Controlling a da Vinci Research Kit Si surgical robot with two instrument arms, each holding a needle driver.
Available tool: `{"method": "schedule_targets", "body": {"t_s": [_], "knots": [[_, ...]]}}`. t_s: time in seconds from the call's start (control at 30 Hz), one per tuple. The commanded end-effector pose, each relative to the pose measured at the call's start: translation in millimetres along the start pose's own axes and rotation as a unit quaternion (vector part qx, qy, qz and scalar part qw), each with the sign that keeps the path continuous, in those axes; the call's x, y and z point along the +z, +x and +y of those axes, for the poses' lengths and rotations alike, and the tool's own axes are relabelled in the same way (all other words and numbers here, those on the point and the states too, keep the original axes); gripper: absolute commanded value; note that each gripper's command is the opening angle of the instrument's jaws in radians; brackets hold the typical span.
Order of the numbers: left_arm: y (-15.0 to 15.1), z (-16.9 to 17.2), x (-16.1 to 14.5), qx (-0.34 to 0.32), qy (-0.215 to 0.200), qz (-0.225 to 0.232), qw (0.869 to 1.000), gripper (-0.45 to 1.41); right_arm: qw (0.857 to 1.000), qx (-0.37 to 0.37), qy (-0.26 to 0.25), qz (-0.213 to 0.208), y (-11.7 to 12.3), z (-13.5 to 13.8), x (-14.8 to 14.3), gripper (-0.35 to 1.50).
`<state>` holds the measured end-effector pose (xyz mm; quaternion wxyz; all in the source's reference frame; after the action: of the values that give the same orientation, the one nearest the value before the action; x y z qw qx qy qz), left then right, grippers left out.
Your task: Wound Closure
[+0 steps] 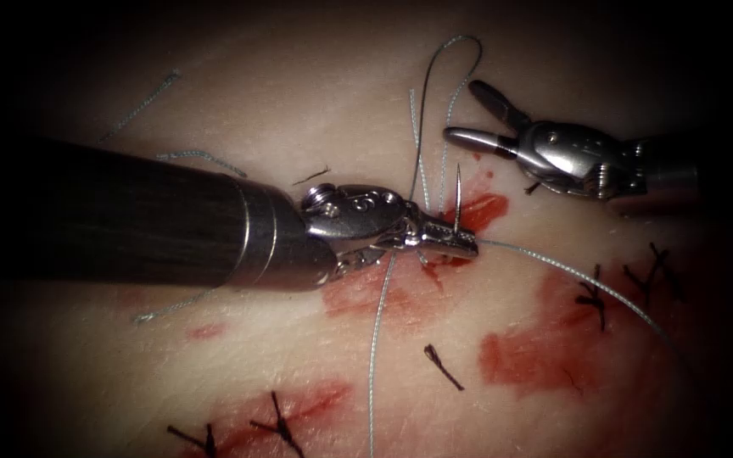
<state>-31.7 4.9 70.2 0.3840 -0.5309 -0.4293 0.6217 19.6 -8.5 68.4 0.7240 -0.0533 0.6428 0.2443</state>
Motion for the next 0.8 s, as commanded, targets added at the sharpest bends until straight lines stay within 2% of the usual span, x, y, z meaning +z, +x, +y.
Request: {"method": "schedule_targets", "body": {"t_s": [0.03,0.07,0.13,0.17,0.23,0.27,0.3,0.37,0.43,0.57,0.7,0.8], "knots": [[0.3,-0.2,0.3,-0.066,-0.004,0.009,0.998,-0.45,1.0,-0.008,-0.002,0.005,0.9,1.1,1.1,1.2],[0.9,0.2,0.0,-0.128,-0.015,0.022,0.991,-0.45,1.0,-0.016,0.0,0.009,1.4,1.4,1.1,1.16],[1.9,0.8,-0.6,-0.184,-0.03,0.04,0.982,-0.45,1.0,-0.014,0.017,0.017,2.5,1.7,1.1,1.01],[2.7,1.3,-1.2,-0.223,-0.038,0.054,0.973,-0.45,0.999,-0.015,0.03,0.02,2.9,1.7,1.1,0.88],[3.8,2.1,-2.1,-0.276,-0.046,0.077,0.957,-0.45,0.996,-0.013,0.083,0.03,3.4,1.2,1.3,0.69],[4.6,2.6,-2.8,-0.318,-0.055,0.09,0.942,-0.45,0.992,-0.013,0.117,0.037,3.5,0.9,1.4,0.36],[5.2,2.9,-3.3,-0.335,-0.064,0.102,0.934,-0.45,0.985,-0.013,0.163,0.047,3.6,0.3,1.6,-0.3],[6.5,3.6,-4.5,-0.371,-0.098,0.127,0.915,-0.45,0.97,-0.014,0.233,0.06,3.6,-0.7,2.0,-0.35],[7.9,4.1,-6.1,-0.383,-0.106,0.147,0.906,-0.45,0.953,0.008,0.299,0.053,3.5,-2.8,2.6,-0.35],[9.6,4.6,-8.3,-0.393,-0.121,0.174,0.895,-0.45,0.93,0.031,0.365,0.037,3.3,-5.5,2.8,-0.35],[11.5,5.2,-10.6,-0.345,-0.12,0.21,0.907,-0.45,0.901,0.057,0.429,0.03,2.8,-8.2,2.7,-0.35],[13.1,5.4,-12.9,-0.25,-0.103,0.246,0.931,-0.45,0.877,0.085,0.472,0.013,2.2,-10.6,2.0,-0.35]]}}
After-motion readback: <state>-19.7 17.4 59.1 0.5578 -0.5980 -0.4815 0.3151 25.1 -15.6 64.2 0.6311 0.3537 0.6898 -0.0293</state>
